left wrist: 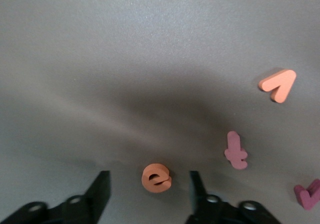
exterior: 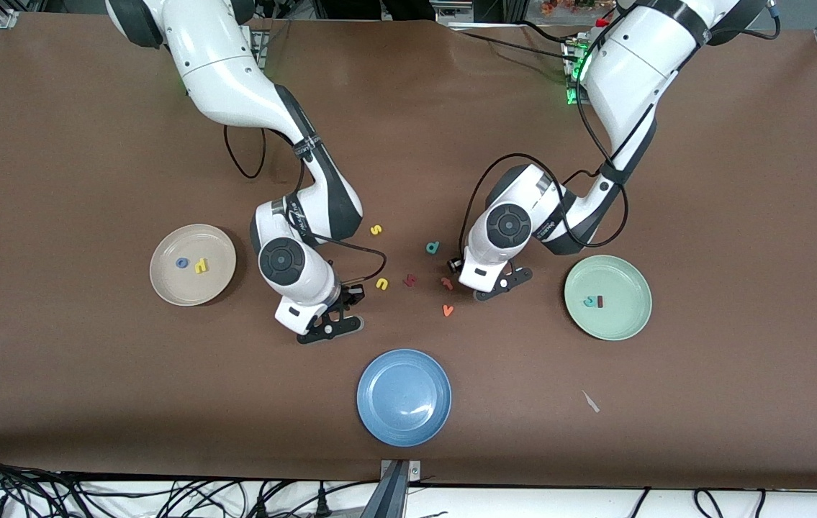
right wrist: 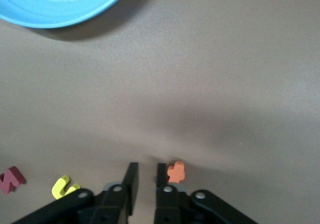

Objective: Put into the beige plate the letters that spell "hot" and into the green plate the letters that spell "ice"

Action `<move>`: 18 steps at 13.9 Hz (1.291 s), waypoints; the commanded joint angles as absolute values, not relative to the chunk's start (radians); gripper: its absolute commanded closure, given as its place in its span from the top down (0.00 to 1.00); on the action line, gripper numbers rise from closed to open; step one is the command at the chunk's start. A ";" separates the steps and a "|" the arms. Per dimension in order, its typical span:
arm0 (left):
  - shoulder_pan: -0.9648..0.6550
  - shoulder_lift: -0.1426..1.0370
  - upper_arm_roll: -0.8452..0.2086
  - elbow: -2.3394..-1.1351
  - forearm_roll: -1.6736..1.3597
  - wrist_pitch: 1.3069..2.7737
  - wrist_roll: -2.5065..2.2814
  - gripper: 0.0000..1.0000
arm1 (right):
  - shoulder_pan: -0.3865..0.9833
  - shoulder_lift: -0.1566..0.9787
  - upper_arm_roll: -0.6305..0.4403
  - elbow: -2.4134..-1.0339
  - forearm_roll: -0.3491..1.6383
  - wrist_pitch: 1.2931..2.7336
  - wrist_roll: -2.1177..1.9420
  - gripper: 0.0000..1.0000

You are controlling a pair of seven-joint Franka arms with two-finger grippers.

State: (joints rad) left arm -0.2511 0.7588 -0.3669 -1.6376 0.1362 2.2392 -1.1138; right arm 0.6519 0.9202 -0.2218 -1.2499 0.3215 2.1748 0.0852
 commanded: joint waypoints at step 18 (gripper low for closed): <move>-0.278 0.773 -0.359 -1.634 0.097 2.260 -1.131 0.00 | 0.641 0.933 -0.212 -1.287 0.339 2.121 0.506 0.91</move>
